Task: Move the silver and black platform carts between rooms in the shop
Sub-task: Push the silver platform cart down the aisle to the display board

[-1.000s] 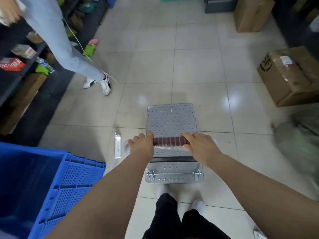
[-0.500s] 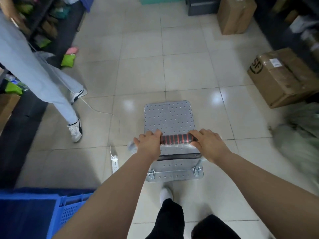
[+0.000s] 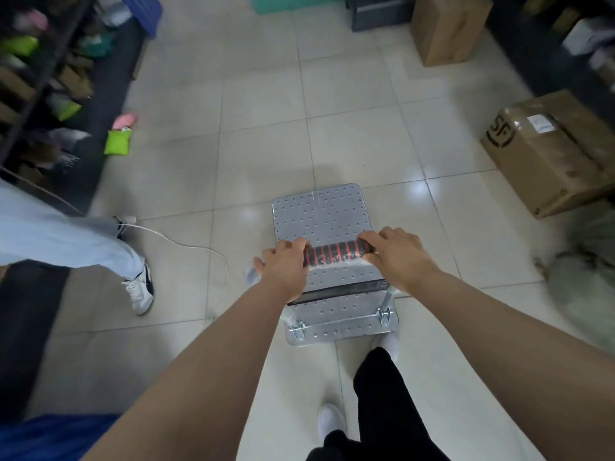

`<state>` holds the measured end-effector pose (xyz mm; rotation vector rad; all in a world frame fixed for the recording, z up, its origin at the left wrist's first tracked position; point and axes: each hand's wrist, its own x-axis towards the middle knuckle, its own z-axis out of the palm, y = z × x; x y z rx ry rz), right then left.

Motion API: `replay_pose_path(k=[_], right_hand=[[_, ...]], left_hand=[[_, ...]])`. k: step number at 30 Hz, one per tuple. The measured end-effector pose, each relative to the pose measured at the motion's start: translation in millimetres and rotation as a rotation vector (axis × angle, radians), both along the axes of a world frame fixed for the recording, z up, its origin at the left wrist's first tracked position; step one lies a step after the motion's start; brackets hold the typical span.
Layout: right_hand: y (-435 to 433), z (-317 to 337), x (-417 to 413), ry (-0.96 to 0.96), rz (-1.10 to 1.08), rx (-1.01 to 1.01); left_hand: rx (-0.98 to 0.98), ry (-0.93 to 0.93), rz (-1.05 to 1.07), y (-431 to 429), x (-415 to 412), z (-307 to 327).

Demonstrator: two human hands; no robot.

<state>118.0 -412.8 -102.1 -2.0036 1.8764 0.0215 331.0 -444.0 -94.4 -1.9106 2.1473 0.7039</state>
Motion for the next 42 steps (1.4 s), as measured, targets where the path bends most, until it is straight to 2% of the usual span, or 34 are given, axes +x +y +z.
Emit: replay_pose_path(k=[5,9,22,32,42], right_hand=[[-70,3,-16,-0.024,0.047,0.016],[-123,4,-26,-0.013,0.073,0.019],[-289,1,-28,-0.026,0.035,0.020],[-433,3,-4,-0.034,-0.041,0.044],[-572,-4,-5,-0.054,-0.065,-0.001]], left_hand=[[0.043,-0.027,0.025,-65,-15,3],[-0.002,-0.029,0.051,-112,-25,-1],[0.000,0.017,0.033,-280,-27,-3],[0.015,-0.076,-0.064,-439,-6,-2],[-0.024,-0.093,-0.049,-584,-7,-3]])
